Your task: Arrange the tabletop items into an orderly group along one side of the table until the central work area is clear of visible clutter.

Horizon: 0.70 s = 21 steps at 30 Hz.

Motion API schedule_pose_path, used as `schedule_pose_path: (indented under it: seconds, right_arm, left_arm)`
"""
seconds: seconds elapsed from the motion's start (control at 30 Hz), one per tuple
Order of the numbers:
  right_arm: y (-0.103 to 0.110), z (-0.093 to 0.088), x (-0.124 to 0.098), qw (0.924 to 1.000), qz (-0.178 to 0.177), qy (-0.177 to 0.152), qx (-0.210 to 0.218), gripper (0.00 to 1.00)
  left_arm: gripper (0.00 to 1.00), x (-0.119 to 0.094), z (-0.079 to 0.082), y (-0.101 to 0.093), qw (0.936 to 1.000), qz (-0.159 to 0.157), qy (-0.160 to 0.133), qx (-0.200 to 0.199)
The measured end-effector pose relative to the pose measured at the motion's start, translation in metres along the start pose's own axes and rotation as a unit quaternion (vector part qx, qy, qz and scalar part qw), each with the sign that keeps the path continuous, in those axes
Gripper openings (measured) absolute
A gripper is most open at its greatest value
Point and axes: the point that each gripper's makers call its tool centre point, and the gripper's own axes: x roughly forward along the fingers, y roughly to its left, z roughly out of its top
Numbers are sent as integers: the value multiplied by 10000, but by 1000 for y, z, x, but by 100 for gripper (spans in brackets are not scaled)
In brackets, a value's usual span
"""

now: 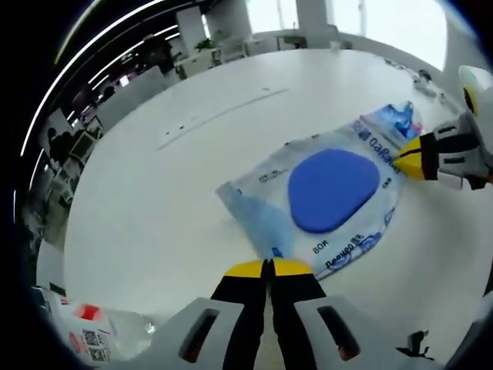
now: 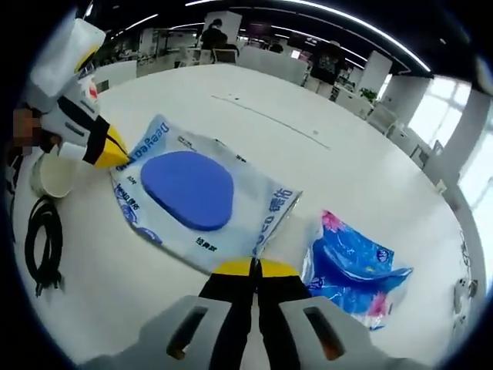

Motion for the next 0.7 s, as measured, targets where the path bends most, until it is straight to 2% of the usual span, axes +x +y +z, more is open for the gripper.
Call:
schedule_pose_path:
  seconds: [0.13, 0.2, 0.27, 0.33, 0.43, 0.57, 0.7]
  right_arm:
    - [0, 0, 0, 10000, 24, 35, -68, 0]
    - [-1, 1, -1, 9999, 48, 11, -99, 0]
    - [-4, 5, -5, 10000, -10, 34, 72, 1]
    - [-5, 15, -7, 9998, -59, -156, -89, 4]
    - [-2, 22, -12, 9993, -59, -264, -260, 10]
    - [-1, 35, -22, 9981, -83, -573, -231, 18]
    - [1, 49, -35, 9952, -95, -905, -353, 26]
  left_arm:
    - [0, -1, 0, -1, 10000, -18, -17, -4]
    - [0, -2, 1, -2, 9998, -19, -30, 195]
    - [1, -3, 2, -2, 9994, 17, -71, 337]
    - [6, -7, 4, -2, 9980, 101, -85, 614]
    - [18, -13, 11, -6, 9983, 63, -262, 511]
    - [25, -25, 28, -8, 9966, 118, -585, 576]
    - [34, -37, 37, -9, 9952, 87, -785, 570]
